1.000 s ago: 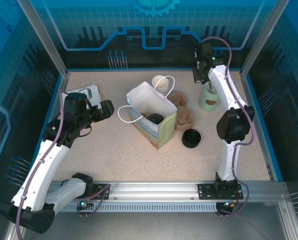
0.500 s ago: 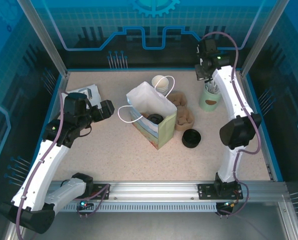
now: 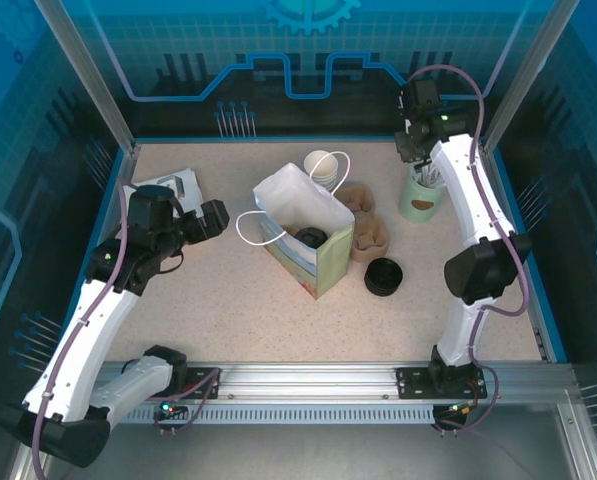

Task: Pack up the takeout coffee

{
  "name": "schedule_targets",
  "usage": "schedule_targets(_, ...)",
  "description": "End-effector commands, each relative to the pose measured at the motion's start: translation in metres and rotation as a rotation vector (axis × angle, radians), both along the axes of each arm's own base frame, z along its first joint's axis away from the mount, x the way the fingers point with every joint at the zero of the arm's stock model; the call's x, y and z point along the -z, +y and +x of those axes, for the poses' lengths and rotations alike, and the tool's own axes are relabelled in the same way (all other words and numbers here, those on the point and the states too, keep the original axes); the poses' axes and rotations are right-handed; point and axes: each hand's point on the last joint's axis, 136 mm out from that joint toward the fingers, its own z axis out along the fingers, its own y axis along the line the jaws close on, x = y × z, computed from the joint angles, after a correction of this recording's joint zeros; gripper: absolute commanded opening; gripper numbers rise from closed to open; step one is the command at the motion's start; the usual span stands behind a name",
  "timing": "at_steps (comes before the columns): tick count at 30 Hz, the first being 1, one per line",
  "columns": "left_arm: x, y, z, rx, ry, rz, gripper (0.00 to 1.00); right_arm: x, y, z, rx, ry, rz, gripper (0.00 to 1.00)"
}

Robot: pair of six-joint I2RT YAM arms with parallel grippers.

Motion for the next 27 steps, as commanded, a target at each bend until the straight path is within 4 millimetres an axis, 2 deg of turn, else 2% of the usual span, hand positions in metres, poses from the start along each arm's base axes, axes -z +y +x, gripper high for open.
schedule_targets(1,0.002,0.004,-0.002,-0.017,0.0,-0.002,0.99,-0.011,-0.004,-0.013,-0.028,-0.012,0.029,0.35)
schedule_targets(7,0.003,0.004,-0.002,-0.018,0.002,-0.004,0.99,0.021,0.002,-0.017,-0.085,0.084,0.03,0.3)
schedule_targets(11,0.003,0.004,-0.002,-0.018,0.002,0.001,0.99,0.037,-0.008,-0.02,-0.058,0.141,-0.016,0.28)
schedule_targets(17,0.004,0.004,-0.001,-0.019,0.004,0.001,0.99,0.05,-0.016,-0.033,-0.022,0.15,0.006,0.3)
schedule_targets(21,0.004,0.004,0.0,-0.019,0.007,0.001,0.99,0.066,-0.022,-0.041,0.013,0.181,0.032,0.3)
schedule_targets(27,0.003,0.004,0.0,-0.018,0.006,0.001,0.99,0.075,-0.021,-0.031,0.017,0.15,0.068,0.28)
